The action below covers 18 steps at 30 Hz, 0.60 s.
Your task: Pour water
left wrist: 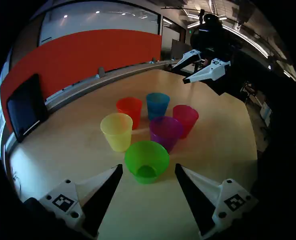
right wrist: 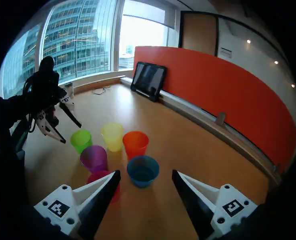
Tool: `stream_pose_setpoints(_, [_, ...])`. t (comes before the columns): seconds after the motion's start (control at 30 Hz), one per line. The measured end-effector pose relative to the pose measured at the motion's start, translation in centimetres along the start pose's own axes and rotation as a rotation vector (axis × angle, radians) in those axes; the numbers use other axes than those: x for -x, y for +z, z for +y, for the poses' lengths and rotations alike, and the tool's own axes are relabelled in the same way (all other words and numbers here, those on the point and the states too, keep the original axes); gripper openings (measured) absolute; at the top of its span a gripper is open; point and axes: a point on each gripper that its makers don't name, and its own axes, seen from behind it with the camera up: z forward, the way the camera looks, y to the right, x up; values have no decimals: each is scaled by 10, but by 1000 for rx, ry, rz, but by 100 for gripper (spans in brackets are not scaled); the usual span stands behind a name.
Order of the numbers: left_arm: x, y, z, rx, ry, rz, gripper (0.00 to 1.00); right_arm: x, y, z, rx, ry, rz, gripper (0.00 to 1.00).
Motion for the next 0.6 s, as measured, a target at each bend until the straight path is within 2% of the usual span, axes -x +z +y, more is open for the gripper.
stream_pose_setpoints(0.4, [11, 19, -8, -14, -9, -32, 97, 15, 16, -3, -14, -3, -48, 100])
stream_pose_setpoints(0.6, [13, 30, -8, -4, -12, -38, 97, 19, 26, -4, -24, -4, -64, 100])
